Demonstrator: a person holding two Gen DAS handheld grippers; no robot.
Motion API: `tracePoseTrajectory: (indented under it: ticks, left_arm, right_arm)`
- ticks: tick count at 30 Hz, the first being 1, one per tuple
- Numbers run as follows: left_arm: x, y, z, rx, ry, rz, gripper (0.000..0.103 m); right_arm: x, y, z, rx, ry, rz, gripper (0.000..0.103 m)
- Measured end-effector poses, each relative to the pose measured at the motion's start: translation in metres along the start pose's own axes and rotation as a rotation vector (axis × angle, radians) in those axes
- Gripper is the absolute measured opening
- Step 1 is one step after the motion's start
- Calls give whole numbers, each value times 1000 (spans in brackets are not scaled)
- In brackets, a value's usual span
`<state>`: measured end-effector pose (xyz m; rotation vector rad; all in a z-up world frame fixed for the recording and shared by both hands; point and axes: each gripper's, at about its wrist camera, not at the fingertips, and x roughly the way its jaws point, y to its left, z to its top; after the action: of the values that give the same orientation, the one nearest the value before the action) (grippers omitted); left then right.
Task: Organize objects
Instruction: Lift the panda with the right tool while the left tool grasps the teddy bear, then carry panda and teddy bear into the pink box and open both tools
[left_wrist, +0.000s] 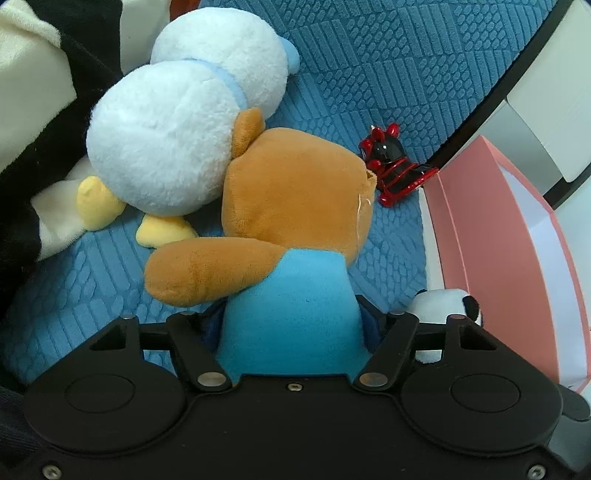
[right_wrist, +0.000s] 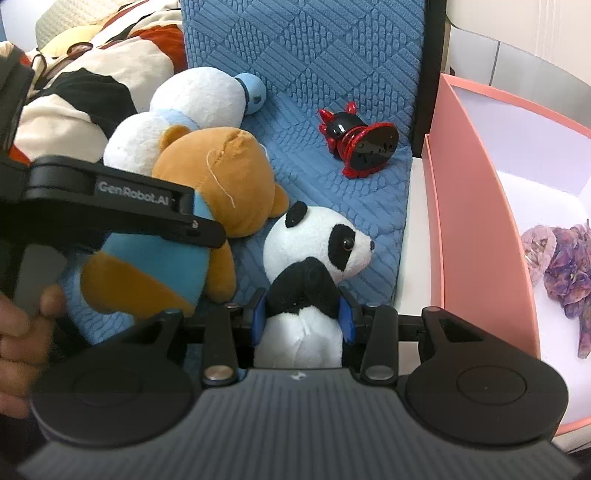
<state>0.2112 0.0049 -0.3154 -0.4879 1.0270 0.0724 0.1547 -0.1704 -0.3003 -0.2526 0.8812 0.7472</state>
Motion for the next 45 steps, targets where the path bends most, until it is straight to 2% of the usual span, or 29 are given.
tracePoseTrajectory:
  ticks: [7, 11, 15, 20, 24, 36, 39, 45]
  left_arm:
    - [-6, 0, -5, 10, -35, 1, 58]
    - [-15, 9, -15, -28, -63, -18, 57]
    - [-26, 19, -22, -99, -72, -44, 57]
    - [-42, 20, -18, -98, -81, -59, 56]
    - [-54, 10, -13, -80, -95, -47, 56]
    - [-81, -16, 1, -89, -60, -112, 57]
    - [-87, -24, 7, -83, -62, -129, 57]
    - [-99, -47, 19, -47, -74, -141, 57]
  right_arm:
    - [-6, 2, 5, -7, 12, 7, 42]
    - [-8, -1, 6, 19, 49, 47, 42]
    - [-13, 1, 9, 5, 63, 50, 42]
    - [-24, -2, 19, 36, 72, 93, 42]
    - [-35, -2, 26, 37, 58, 106, 42]
    - [-75, -19, 55, 51, 16, 130, 43]
    - [-80, -26, 63, 30, 0, 102, 43]
    - [-90, -43, 79, 65, 1, 125, 43]
